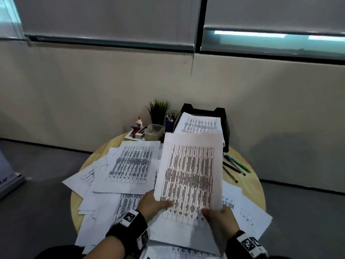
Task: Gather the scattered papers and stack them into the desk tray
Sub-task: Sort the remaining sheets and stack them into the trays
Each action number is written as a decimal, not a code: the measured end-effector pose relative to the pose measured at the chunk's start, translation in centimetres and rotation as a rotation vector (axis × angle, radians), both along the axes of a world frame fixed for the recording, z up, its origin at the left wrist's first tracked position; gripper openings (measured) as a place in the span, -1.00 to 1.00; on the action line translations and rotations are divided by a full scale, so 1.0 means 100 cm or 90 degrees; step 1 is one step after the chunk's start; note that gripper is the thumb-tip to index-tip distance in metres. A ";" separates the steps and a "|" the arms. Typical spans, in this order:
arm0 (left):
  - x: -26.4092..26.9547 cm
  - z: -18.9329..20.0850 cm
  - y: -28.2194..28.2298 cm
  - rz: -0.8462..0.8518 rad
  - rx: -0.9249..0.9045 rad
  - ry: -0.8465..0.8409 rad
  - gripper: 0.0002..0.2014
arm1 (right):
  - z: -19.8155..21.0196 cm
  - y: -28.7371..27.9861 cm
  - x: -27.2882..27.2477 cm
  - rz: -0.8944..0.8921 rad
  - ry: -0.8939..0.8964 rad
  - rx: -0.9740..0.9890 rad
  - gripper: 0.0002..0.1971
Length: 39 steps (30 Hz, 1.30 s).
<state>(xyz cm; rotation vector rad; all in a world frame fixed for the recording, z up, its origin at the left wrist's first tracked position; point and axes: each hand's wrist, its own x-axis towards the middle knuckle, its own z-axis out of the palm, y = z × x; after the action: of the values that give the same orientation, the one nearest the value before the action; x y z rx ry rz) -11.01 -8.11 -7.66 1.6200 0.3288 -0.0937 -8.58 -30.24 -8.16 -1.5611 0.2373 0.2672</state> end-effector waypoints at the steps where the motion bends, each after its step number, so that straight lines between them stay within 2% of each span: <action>1: -0.001 -0.008 0.002 -0.007 -0.018 0.009 -0.56 | -0.005 0.000 -0.002 -0.005 0.021 -0.030 -0.92; 3: -0.004 -0.013 0.005 -0.018 -0.019 0.028 -0.55 | -0.015 -0.002 -0.002 0.003 0.060 -0.072 -0.87; 5: -0.006 -0.012 0.009 -0.056 0.025 0.034 -0.63 | -0.016 -0.003 -0.003 0.012 0.101 -0.084 -0.86; 7: -0.008 -0.006 0.013 -0.136 0.046 0.059 -0.65 | -0.013 -0.007 -0.002 0.026 0.119 -0.084 -0.90; 9: -0.010 -0.001 0.018 -0.226 0.047 0.092 -0.56 | -0.007 -0.011 0.002 0.027 0.136 -0.055 -0.89; 11: -0.009 0.002 0.024 -0.276 -0.011 0.149 -0.51 | -0.002 -0.013 0.008 0.038 0.143 -0.048 -0.91; 14: -0.008 0.010 0.032 -0.308 -0.150 0.237 -0.51 | -0.002 -0.013 0.027 0.061 0.158 -0.050 -0.79; 17: 0.007 0.016 0.035 -0.269 -0.150 0.222 -0.49 | 0.006 -0.011 0.047 0.041 0.141 0.016 -0.77; 20: 0.030 0.021 0.032 -0.220 -0.102 0.166 -0.53 | 0.013 -0.014 0.066 0.103 0.120 0.080 -0.68; 22: 0.045 0.022 0.031 -0.221 -0.146 0.160 -0.57 | 0.016 -0.018 0.077 0.144 0.116 0.111 -0.61; 25: 0.071 0.021 0.028 -0.182 -0.177 0.170 -0.62 | 0.021 -0.022 0.085 0.206 0.153 0.105 -0.58; 28: 0.097 0.017 0.021 -0.099 -0.180 0.157 -0.62 | 0.018 -0.023 0.093 0.229 0.159 0.080 -0.65; 33: 0.141 0.009 0.016 -0.058 -0.195 0.130 -0.70 | 0.007 -0.017 0.122 0.036 0.110 0.134 -0.84; 37: 0.181 0.001 0.016 0.014 -0.087 0.088 -0.61 | 0.004 -0.010 0.153 -0.051 0.081 0.127 -0.87; 39: 0.196 0.003 0.015 0.058 -0.048 0.045 -0.70 | 0.005 -0.006 0.169 -0.079 0.064 0.124 -0.85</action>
<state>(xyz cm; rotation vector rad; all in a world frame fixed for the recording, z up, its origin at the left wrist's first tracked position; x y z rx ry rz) 8.58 -6.62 -7.34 1.5277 0.4489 -0.0927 8.29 -30.80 -7.63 -1.3373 0.3747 0.2647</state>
